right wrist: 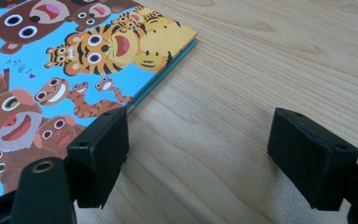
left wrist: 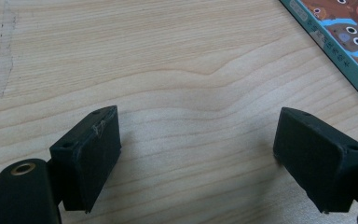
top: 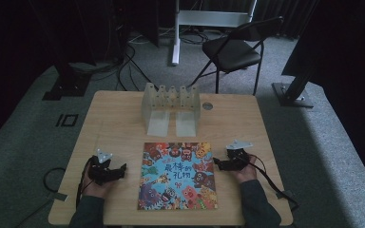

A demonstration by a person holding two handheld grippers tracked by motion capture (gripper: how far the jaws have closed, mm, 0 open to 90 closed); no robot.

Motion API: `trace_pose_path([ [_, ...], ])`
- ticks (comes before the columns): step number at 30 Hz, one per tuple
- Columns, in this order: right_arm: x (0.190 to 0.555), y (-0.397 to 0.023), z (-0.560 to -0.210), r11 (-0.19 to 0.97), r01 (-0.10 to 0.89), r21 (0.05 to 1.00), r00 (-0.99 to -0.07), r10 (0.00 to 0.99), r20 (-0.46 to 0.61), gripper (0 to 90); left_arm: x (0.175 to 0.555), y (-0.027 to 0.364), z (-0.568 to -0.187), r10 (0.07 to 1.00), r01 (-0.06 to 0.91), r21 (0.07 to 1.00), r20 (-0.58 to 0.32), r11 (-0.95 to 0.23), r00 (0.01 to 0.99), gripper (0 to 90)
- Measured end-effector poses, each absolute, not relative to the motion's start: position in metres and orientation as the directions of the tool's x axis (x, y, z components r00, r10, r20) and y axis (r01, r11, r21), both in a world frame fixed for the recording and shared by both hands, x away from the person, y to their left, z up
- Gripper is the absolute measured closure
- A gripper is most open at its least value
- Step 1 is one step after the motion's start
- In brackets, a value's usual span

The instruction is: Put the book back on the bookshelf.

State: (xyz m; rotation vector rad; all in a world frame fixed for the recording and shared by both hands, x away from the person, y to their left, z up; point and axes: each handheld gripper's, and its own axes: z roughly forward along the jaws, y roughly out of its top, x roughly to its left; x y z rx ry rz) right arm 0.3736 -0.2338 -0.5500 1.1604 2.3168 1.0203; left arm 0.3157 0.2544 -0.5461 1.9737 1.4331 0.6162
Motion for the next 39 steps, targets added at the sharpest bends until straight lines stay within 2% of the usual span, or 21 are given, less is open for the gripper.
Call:
trace_pose_path([
  [14, 0.373, -0.231, -0.550, 0.389, 0.554, 0.736, -0.577, 0.816, 0.003, 19.8, 0.314, 0.254, -0.546, 0.951, 0.661, 0.715, 0.015, -0.226, 0.309, 17.8],
  [18, 0.374, -0.230, -0.551, 0.410, 0.547, 0.730, -0.601, 0.799, 0.002, 14.5, 0.315, 0.253, -0.546, 0.953, 0.666, 0.712, 0.013, -0.222, 0.303, 17.7],
  [23, 0.375, -0.232, -0.549, 0.398, 0.559, 0.728, -0.590, 0.807, 0.011, 19.1, 0.314, 0.249, -0.542, 0.947, 0.679, 0.694, 0.013, -0.239, 0.321, 19.3],
  [25, 0.375, -0.233, -0.548, 0.379, 0.571, 0.728, -0.578, 0.815, 0.029, 22.5, 0.311, 0.248, -0.540, 0.941, 0.662, 0.708, 0.011, -0.245, 0.337, 30.0],
  [26, 0.375, -0.233, -0.548, 0.379, 0.571, 0.728, -0.578, 0.815, 0.029, 22.5, 0.311, 0.248, -0.540, 0.941, 0.662, 0.708, 0.011, -0.245, 0.337, 30.9],
  [28, 0.377, -0.236, -0.544, 0.362, 0.571, 0.737, -0.574, 0.818, 0.042, 23.8, 0.307, 0.249, -0.532, 0.929, 0.625, 0.739, 0.001, -0.249, 0.369, 30.9],
  [34, 0.376, -0.237, -0.531, 0.360, 0.532, 0.766, -0.584, 0.811, 0.024, 23.8, 0.300, 0.245, -0.525, 0.920, 0.604, 0.754, 0.002, -0.260, 0.393, 29.8],
  [35, 0.375, -0.235, -0.523, 0.374, 0.505, 0.778, -0.587, 0.809, -0.008, 25.2, 0.297, 0.241, -0.522, 0.919, 0.600, 0.760, -0.008, -0.250, 0.393, 28.3],
  [39, 0.374, -0.232, -0.517, 0.387, 0.479, 0.788, -0.603, 0.797, -0.025, 25.4, 0.291, 0.238, -0.516, 0.907, 0.587, 0.779, -0.057, -0.221, 0.418, 27.3],
])
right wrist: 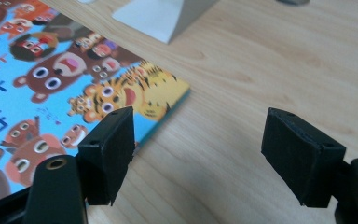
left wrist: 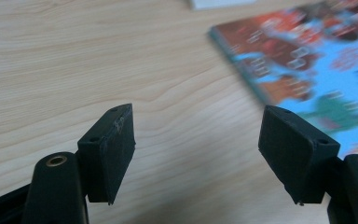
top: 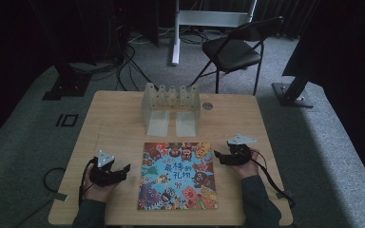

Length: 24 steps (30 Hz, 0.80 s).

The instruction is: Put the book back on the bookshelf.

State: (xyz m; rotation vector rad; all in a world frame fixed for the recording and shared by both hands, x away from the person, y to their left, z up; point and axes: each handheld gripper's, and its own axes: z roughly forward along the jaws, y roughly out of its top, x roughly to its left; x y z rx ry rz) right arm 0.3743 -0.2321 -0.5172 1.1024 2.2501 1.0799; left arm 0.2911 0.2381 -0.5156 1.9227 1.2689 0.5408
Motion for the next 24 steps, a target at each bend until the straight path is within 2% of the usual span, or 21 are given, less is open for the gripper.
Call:
trace_pose_path([
  [4, 0.377, -0.225, -0.510, 0.420, 0.457, 0.784, -0.622, 0.781, -0.055, 29.7, 0.283, 0.226, -0.511, 0.885, 0.559, 0.788, -0.040, -0.257, 0.464, 26.4],
  [13, 0.386, -0.207, -0.498, 0.452, 0.413, 0.791, -0.663, 0.744, -0.079, 30.1, 0.269, 0.206, -0.510, 0.846, 0.523, 0.782, 0.011, -0.339, 0.533, 26.4],
  [19, 0.396, -0.202, -0.497, 0.445, 0.414, 0.794, -0.690, 0.723, -0.045, 24.6, 0.262, 0.193, -0.509, 0.808, 0.491, 0.790, 0.011, -0.368, 0.589, 26.3],
  [24, 0.402, -0.199, -0.499, 0.453, 0.419, 0.787, -0.704, 0.710, -0.033, 20.9, 0.259, 0.183, -0.512, 0.784, 0.488, 0.775, 0.016, -0.402, 0.621, 21.5],
])
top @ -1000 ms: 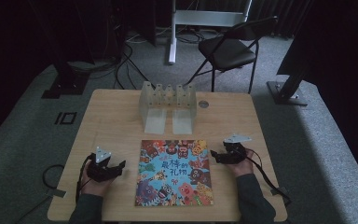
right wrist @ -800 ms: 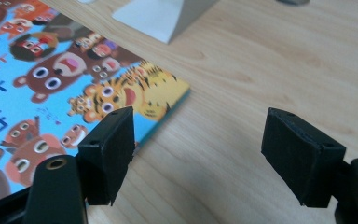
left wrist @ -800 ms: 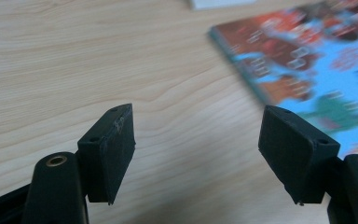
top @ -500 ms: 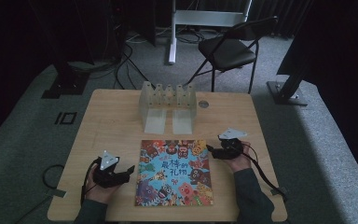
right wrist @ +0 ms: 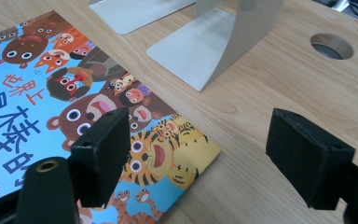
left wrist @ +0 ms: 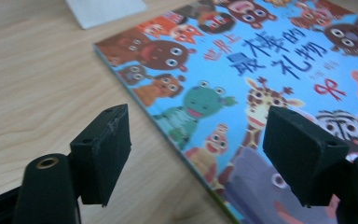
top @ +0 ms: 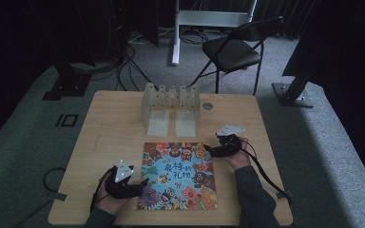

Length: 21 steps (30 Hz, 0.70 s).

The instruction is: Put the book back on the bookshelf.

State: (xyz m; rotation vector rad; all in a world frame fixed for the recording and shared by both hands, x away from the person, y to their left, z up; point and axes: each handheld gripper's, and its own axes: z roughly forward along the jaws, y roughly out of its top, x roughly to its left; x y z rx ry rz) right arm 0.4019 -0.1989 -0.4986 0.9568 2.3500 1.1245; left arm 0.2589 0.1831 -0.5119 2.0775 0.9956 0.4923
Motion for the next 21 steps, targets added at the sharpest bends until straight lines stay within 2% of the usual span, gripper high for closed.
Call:
trace_pose_path([
  [4, 0.407, -0.194, -0.504, 0.468, 0.435, 0.770, -0.705, 0.708, -0.032, 18.8, 0.256, 0.175, -0.513, 0.752, 0.486, 0.767, -0.007, -0.419, 0.659, 16.3],
  [16, 0.423, -0.184, -0.531, 0.465, 0.497, 0.733, -0.724, 0.688, 0.054, 18.7, 0.246, 0.147, -0.529, 0.661, 0.430, 0.745, 0.019, -0.509, 0.750, 4.6],
  [21, 0.426, -0.186, -0.537, 0.438, 0.526, 0.729, -0.718, 0.688, 0.106, 19.1, 0.243, 0.136, -0.534, 0.626, 0.412, 0.730, 0.028, -0.545, 0.779, 4.1],
])
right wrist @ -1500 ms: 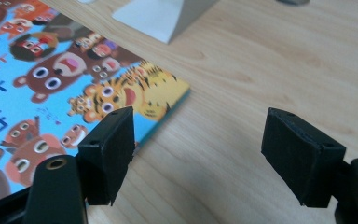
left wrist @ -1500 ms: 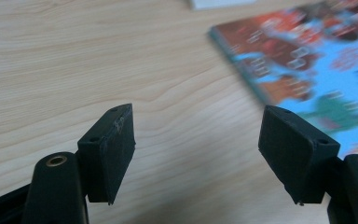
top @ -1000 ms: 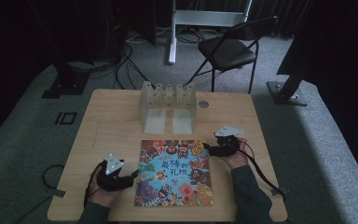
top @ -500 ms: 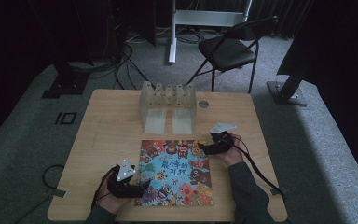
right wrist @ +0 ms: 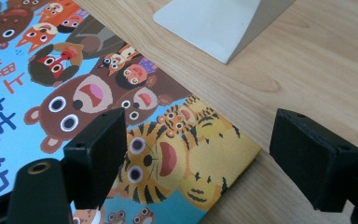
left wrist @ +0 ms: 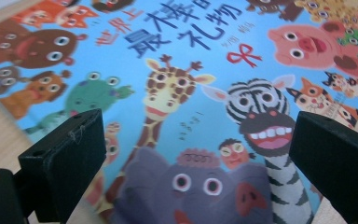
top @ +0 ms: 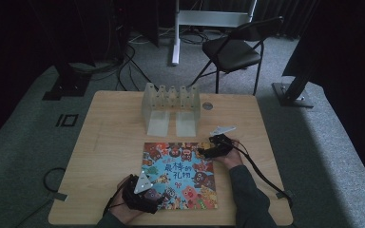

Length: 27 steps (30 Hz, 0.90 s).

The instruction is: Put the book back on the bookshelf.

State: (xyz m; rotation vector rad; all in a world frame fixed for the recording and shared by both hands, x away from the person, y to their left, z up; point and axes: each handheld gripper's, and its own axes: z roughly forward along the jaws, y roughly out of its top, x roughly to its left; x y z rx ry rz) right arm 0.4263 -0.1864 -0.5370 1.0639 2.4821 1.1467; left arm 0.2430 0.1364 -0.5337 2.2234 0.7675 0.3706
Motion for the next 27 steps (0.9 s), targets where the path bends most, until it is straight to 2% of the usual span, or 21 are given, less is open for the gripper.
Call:
trace_pose_path([
  [13, 0.428, -0.190, -0.544, 0.404, 0.543, 0.737, -0.721, 0.673, 0.162, 19.6, 0.236, 0.117, -0.538, 0.572, 0.374, 0.702, 0.057, -0.605, 0.818, 4.1],
  [27, 0.425, -0.195, -0.532, 0.337, 0.548, 0.765, -0.708, 0.674, 0.211, 21.8, 0.224, 0.093, -0.536, 0.519, 0.319, 0.701, 0.084, -0.637, 0.851, 3.0],
])
